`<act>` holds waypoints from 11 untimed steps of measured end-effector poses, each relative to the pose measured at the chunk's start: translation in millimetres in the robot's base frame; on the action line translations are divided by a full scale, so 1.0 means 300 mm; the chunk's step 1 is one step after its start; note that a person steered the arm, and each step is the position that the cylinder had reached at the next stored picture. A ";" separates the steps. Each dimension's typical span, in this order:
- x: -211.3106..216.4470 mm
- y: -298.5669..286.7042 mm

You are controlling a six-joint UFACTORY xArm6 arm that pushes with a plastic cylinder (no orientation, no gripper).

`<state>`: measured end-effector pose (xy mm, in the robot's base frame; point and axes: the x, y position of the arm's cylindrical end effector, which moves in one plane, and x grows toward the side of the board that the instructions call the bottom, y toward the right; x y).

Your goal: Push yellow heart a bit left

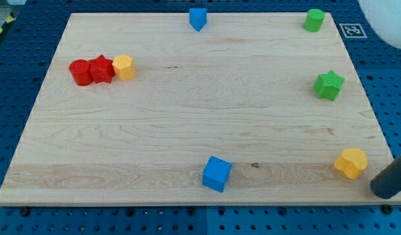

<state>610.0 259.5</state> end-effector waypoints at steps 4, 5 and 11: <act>-0.149 -0.150; -0.150 -0.099; -0.327 -0.420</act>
